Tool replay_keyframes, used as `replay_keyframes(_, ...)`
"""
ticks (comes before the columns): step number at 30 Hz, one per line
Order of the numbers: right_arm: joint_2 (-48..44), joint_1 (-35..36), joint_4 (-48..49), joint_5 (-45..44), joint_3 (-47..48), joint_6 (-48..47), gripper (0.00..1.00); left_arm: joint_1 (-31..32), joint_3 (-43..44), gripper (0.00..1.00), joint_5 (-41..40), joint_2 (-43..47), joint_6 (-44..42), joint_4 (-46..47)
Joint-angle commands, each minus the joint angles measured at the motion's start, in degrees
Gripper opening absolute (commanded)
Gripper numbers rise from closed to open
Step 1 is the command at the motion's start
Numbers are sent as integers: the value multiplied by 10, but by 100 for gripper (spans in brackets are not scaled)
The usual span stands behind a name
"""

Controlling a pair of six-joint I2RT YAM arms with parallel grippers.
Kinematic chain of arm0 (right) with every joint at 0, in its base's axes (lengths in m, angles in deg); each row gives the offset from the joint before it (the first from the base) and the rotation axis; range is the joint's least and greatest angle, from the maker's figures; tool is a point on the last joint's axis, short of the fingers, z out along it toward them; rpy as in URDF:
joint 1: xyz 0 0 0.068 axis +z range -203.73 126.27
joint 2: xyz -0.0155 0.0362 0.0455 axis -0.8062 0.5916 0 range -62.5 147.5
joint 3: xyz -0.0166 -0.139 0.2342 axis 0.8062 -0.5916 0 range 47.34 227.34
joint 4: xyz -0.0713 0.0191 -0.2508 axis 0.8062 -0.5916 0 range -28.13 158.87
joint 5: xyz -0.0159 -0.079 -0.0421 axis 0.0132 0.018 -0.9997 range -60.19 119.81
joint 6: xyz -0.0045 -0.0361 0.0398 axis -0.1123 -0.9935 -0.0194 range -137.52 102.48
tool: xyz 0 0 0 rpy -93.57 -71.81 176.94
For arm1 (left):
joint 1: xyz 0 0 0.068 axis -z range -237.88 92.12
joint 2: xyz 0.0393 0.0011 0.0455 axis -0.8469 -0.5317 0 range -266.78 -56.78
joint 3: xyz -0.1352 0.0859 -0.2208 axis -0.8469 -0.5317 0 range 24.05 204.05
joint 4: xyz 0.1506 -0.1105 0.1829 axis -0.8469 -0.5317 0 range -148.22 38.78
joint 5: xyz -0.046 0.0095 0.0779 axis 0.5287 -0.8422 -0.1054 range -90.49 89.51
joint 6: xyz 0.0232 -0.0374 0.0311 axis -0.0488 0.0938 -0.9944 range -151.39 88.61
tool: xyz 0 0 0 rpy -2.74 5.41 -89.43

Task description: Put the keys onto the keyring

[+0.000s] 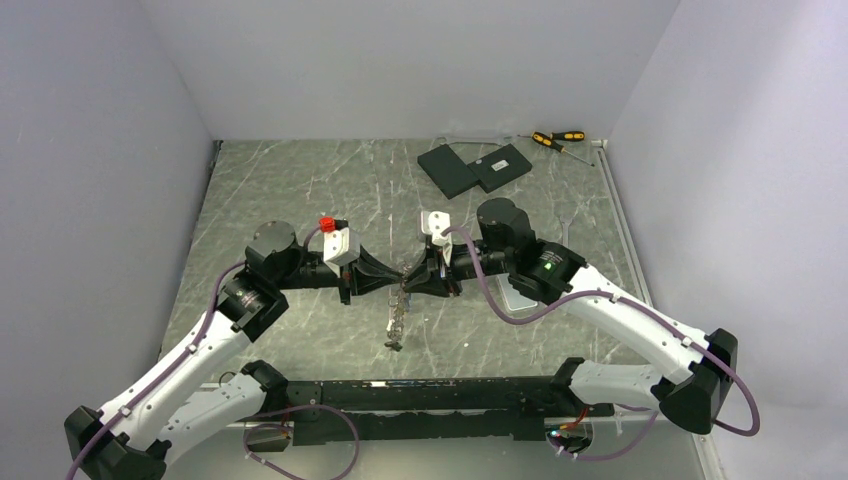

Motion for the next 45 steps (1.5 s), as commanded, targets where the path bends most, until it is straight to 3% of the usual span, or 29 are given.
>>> replay_keyframes(1, -3, 1, 39, 13, 24, 8, 24, -2, 8, 0, 2, 13, 4, 41)
replay_keyframes(7, -4, 1, 43, 9, 22, 10, 24, -2, 8, 0, 0, 13, 4, 39)
replay_keyframes(9, -4, 1, 43, 9, 21, 10, 20, -2, 8, 0, 0, 13, 4, 40)
replay_keyframes(13, -2, 1, 38, 11, 21, 8, 1, -2, 8, 0, 0, 12, 4, 41)
replay_keyframes(22, -2, 1, 10, -6, 28, -6, 0, -3, 11, 0, -6, 8, -2, 28)
replay_keyframes(28, 3, 1, -53, -38, 56, -33, 0, -2, 14, 13, 3, 3, -2, 27)
replay_keyframes(40, 10, 2, -168, -93, 111, -82, 0, -3, 18, 51, 15, -5, -7, 18)
replay_keyframes(45, 16, 6, -189, -110, 122, -84, 0, -2, 20, 57, 20, -9, -7, 15)
